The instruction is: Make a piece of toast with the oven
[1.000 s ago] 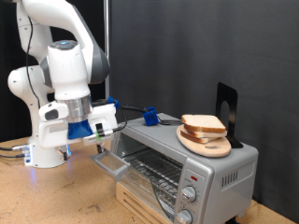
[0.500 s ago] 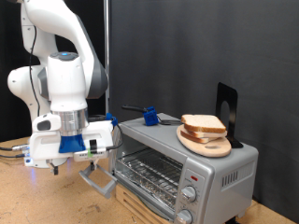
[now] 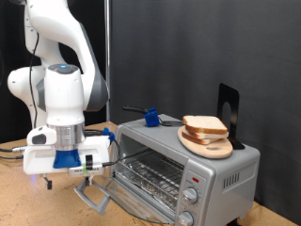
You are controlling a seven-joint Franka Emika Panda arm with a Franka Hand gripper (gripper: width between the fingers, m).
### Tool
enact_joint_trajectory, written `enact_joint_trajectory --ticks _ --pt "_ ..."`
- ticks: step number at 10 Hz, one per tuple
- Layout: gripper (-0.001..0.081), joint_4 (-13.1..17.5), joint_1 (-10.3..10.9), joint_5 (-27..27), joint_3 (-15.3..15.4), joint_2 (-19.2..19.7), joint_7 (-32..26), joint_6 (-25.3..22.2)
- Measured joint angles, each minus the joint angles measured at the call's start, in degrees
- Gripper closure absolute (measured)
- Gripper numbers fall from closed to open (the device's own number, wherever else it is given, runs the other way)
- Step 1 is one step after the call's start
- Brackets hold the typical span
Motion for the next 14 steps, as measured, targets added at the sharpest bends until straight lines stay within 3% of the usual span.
enact_joint_trajectory --ticks 4,11,14 --pt "-0.0002 0.56 -0.93 7.94 0.07 3.85 -5.44 1.93" --pt "-0.0001 4.81 -1.48 14.10 0.44 14.44 -5.12 1.81" --pt "-0.0002 7.20 -1.57 18.69 4.51 17.35 -5.69 2.04"
